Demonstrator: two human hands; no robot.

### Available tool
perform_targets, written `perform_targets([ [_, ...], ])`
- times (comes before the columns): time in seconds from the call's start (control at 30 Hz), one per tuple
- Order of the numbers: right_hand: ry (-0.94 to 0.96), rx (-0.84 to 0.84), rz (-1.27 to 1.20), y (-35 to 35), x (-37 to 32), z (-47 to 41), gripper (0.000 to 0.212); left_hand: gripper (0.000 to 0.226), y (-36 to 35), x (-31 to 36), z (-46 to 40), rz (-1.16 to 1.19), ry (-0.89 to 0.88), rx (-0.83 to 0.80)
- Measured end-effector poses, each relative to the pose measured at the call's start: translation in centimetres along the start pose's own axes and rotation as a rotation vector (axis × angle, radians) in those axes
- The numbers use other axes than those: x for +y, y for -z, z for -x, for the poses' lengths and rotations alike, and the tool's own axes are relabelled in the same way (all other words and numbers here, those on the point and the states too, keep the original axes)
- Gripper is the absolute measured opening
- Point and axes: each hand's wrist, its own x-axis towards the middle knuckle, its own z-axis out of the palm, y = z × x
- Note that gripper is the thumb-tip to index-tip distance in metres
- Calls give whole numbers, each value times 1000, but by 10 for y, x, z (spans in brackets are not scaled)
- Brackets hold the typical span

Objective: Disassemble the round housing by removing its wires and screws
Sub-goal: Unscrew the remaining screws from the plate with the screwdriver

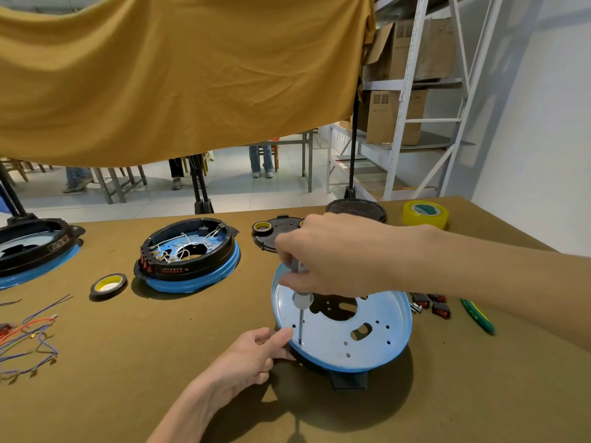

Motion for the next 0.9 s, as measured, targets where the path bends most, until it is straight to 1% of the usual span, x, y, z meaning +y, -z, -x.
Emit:
perform_targets([
  [0.03, 16, -58, -104, 3, 2, 0, 21, 78, 0, 0, 0, -3, 5, -2],
  [0.07, 28, -125, -195, 7, 5, 1, 25, 77, 0, 1, 0, -4, 9, -4],
  [0.1, 35, -179, -249, 10, 6, 2, 35, 77, 1, 1, 0, -2, 9, -3],
  [0.13, 37, -187, -238, 10, 6, 3, 41, 76, 1, 0, -1, -3, 6, -2],
  [0.23, -19, -20, 45, 1, 0, 2, 44, 76, 2, -3, -4, -11, 5, 11],
  [0.27, -39, 12, 63, 0, 1, 2, 42, 75, 2, -4, -5, -7, 10, 17],
  [0.33, -36, -67, -98, 1, 3, 2, 29, 76, 2, -5, -6, -2, 15, 4],
  [0.37, -20, -135, -189, 5, 5, 2, 27, 76, 2, -4, -6, -6, 13, -7],
  [0.4, -1, -191, -250, 8, 6, 3, 31, 75, 2, -4, -6, -11, 11, -12],
  [0.43, 11, -211, -258, 9, 7, 4, 35, 74, 3, -4, -5, -15, 9, -14],
  [0.47, 5, -190, -215, 6, 7, 5, 36, 73, 3, -4, -5, -15, 8, -19],
  [0.53, -35, -99, -36, 0, 6, 7, 39, 71, 3, -4, -5, -11, 5, -36],
  [0.57, -53, -75, -3, -2, 7, 7, 39, 71, 3, -4, -5, -12, 4, -38],
  [0.67, -39, -161, -146, -2, 17, 11, 24, 71, 2, -4, -6, -16, 18, -5],
  [0.73, -31, -195, -161, -1, 22, 13, 29, 70, 1, -2, -5, -20, 31, 3],
  [0.77, -43, -186, -146, -2, 22, 14, 30, 70, 0, -1, -5, -20, 34, 0],
  [0.9, -98, -110, 81, -11, 15, 14, 47, 69, -1, 0, -3, -23, 31, 1],
])
